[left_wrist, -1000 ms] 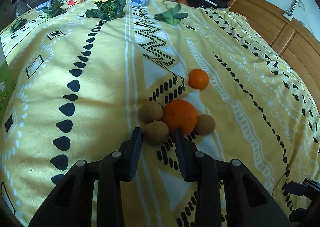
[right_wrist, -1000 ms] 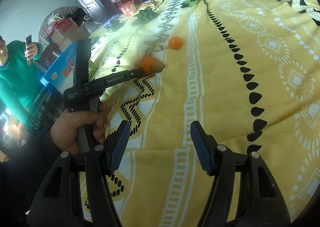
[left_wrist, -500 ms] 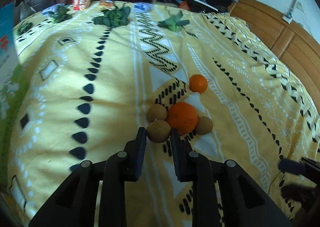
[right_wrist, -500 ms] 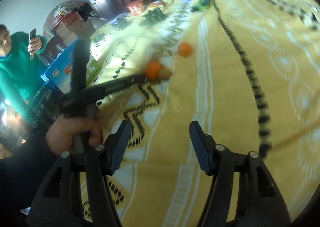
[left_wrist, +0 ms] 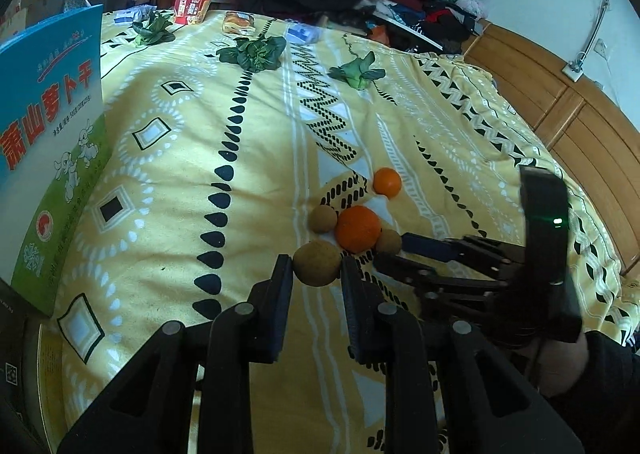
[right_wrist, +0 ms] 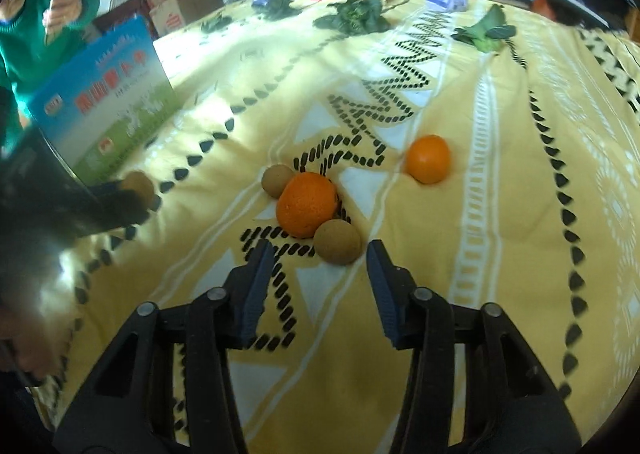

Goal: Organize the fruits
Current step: 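Grasp a kiwi with the left gripper while the right gripper grasps another kiwi, then carry both kiwis over the steel bowl and open both grippers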

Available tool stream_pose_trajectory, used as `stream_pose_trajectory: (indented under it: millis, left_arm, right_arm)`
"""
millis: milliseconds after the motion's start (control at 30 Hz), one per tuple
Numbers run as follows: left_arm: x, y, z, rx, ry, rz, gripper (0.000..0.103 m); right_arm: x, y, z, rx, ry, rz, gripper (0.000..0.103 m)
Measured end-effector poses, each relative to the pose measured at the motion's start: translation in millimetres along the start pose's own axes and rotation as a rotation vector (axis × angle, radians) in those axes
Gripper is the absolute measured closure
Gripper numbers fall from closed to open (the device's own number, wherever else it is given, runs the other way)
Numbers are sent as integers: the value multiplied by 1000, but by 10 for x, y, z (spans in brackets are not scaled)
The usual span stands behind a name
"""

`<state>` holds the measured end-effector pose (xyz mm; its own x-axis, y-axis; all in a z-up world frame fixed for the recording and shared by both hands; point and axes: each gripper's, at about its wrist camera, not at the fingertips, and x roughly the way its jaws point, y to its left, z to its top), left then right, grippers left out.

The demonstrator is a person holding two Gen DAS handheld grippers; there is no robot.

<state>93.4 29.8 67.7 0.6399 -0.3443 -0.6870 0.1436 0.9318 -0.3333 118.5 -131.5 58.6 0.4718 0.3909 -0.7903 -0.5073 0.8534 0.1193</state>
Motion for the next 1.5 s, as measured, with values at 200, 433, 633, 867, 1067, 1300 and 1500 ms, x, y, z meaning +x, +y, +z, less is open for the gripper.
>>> stream_pose_trajectory:
  millis: [200, 433, 633, 867, 1067, 1300, 1500]
  left_arm:
    - [-89, -66, -29, 13, 0, -6, 79]
    - [-621, -69, 27, 13, -66, 9, 79]
    - [-1765, 200, 21, 14, -230, 80, 79]
    - [-3235, 1159, -430, -69, -336, 428, 79]
    - [-3715, 2037, -1011, -243, -271, 636, 79]
    - [-3712, 2404, -1330, -309, -215, 655, 78]
    - [-3641, 2580, -1382, -354, -185, 647, 78]
  right_arm:
    - [107, -38, 18, -7, -10, -11, 70]
    - [-358, 65, 53, 54, -85, -30, 76]
    - [-1153, 879, 327, 16, -225, 90, 76]
    - [-1505, 2633, 683, -179, -267, 358, 76]
    - [-1351, 3876, 618, -308, -185, 497, 76]
    - [-971, 4544, 351, -365, -42, 472, 76]
    - [-780, 4596, 291, -367, 18, 427, 76]
